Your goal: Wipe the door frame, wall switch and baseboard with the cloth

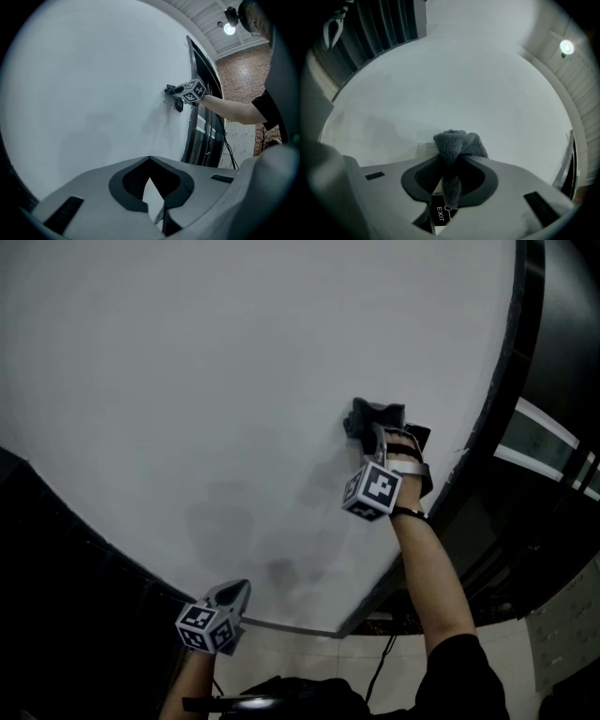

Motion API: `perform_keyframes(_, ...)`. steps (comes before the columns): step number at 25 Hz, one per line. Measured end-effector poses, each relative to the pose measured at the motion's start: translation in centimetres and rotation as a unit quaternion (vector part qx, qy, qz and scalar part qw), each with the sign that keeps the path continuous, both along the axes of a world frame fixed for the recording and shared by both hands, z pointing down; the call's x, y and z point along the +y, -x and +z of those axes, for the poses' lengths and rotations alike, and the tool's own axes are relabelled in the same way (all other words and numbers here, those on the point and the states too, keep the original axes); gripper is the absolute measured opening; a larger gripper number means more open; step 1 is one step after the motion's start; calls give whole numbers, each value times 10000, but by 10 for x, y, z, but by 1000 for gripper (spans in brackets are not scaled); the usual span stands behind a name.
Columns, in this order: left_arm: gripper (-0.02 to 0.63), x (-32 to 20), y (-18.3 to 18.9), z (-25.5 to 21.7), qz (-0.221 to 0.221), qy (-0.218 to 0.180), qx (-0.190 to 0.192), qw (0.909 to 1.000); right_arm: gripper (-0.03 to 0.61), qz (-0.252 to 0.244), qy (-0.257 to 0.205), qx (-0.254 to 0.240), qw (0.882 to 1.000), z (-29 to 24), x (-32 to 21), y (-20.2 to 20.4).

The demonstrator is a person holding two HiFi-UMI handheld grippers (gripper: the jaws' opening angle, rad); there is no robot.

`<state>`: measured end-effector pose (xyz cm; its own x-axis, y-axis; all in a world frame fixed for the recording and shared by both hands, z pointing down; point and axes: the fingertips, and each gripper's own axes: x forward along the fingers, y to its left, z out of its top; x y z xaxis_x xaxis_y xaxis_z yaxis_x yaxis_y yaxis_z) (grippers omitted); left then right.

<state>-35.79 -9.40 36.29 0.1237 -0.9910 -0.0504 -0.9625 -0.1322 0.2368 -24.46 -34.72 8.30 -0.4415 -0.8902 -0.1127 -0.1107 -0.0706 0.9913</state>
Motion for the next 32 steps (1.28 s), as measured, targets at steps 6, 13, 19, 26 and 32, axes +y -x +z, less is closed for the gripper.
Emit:
perform_keyframes(6, 2, 1, 0, 3, -8, 66, -50, 10000, 86, 15, 62, -61, 10000, 14, 0, -5)
perform_keyframes(13, 2, 0, -4, 2, 35, 112, -88, 9999, 86, -107, 497, -84, 9987, 40, 10, -3)
perform_keyframes(19, 2, -4, -9, 7, 109, 186, -105, 9997, 86, -1, 640, -81, 9979, 60, -3, -10)
perform_keyframes(26, 2, -5, -9, 7, 109, 219, -135, 9996, 86, -66, 607, -97, 9981, 61, -3, -9)
perform_keyframes(32, 2, -5, -9, 6, 77, 202, -161, 9996, 86, -383, 1427, -169, 9889, 80, 6, -3)
